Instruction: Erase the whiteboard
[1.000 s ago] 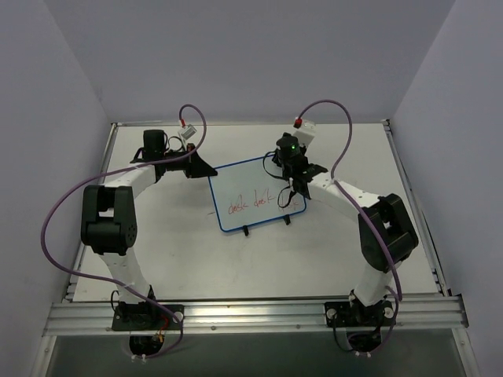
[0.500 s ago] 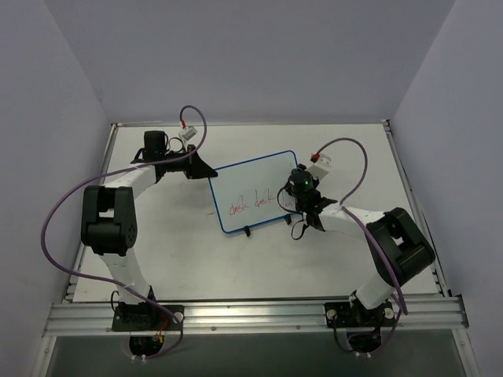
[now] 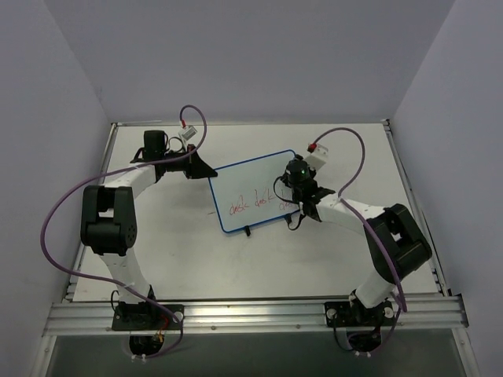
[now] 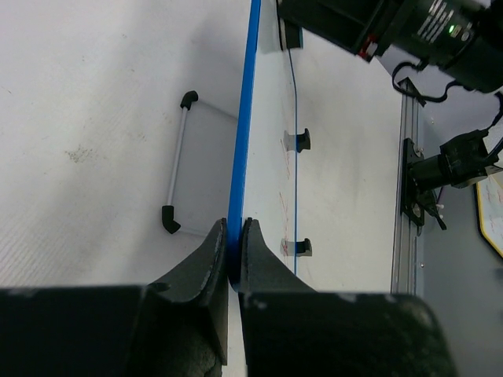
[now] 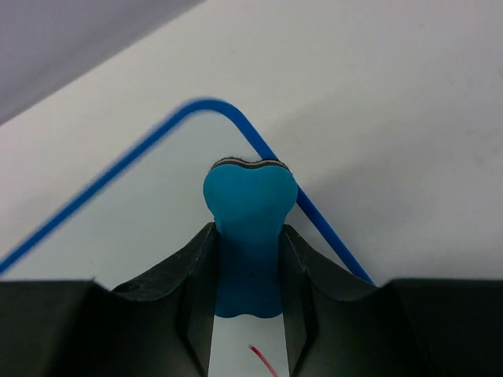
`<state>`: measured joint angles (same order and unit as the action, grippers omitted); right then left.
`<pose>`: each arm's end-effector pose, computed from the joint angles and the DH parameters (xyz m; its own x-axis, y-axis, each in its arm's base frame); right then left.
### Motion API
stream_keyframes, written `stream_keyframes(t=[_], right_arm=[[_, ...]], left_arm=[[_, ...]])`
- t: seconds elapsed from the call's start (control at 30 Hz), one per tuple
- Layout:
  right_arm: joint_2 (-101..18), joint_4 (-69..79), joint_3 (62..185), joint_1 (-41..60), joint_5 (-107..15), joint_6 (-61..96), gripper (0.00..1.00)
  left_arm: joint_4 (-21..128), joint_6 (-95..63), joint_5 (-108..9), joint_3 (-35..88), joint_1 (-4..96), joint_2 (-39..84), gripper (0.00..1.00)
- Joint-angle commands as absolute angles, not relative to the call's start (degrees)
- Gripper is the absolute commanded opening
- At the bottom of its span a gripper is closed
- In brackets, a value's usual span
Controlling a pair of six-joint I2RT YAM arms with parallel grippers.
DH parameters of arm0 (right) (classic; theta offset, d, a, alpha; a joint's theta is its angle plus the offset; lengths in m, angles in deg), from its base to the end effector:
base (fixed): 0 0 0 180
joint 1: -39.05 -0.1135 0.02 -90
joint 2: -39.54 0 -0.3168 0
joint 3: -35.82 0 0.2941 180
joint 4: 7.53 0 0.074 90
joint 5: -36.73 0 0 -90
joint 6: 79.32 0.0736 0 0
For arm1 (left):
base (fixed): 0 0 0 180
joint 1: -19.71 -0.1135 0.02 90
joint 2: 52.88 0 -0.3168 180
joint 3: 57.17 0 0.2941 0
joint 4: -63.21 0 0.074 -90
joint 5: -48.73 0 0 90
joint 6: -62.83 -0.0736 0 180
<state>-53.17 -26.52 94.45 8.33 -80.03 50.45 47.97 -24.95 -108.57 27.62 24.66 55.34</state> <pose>0.3724 0.1827 0.2288 -0.2247 0.5309 -0.8171 0.0798 0.8458 0.5276 0.4612 -0.1081 0.2335 -0.6511 0.0414 -0.7578 0.7262 0.3242 -0.6062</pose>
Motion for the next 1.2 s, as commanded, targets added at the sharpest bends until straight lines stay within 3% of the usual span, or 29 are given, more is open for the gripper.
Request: stream_keyframes(t=[0.0, 0.23, 0.63, 0.83, 1.17], right_arm=[[-57.40, -19.23, 105.67, 8.99, -79.63, 44.96, 0.00], [-63.56, -12.90, 113.87, 10.40, -82.18, 42.75, 0.00], [-55.21, -24.22, 86.81, 11.45, -78.58, 53.38, 0.00], [-51.96, -28.19, 78.45, 6.19, -79.36, 56.47, 0.00], [-56.78, -36.80, 83.01, -7.35, -83.32, 48.83, 0.00]], left_arm=[[49.06, -32.79, -105.25, 27.21, 26.21, 53.82, 0.02], [48.80, -33.05, -104.99, 27.03, 26.30, 53.64, 0.02], [50.47, -31.82, -105.16, 26.50, 26.30, 53.55, 0.02], [50.47, -31.74, -105.07, 26.76, 26.21, 53.90, 0.02], [50.47, -31.56, -104.81, 26.24, 26.39, 53.38, 0.02]])
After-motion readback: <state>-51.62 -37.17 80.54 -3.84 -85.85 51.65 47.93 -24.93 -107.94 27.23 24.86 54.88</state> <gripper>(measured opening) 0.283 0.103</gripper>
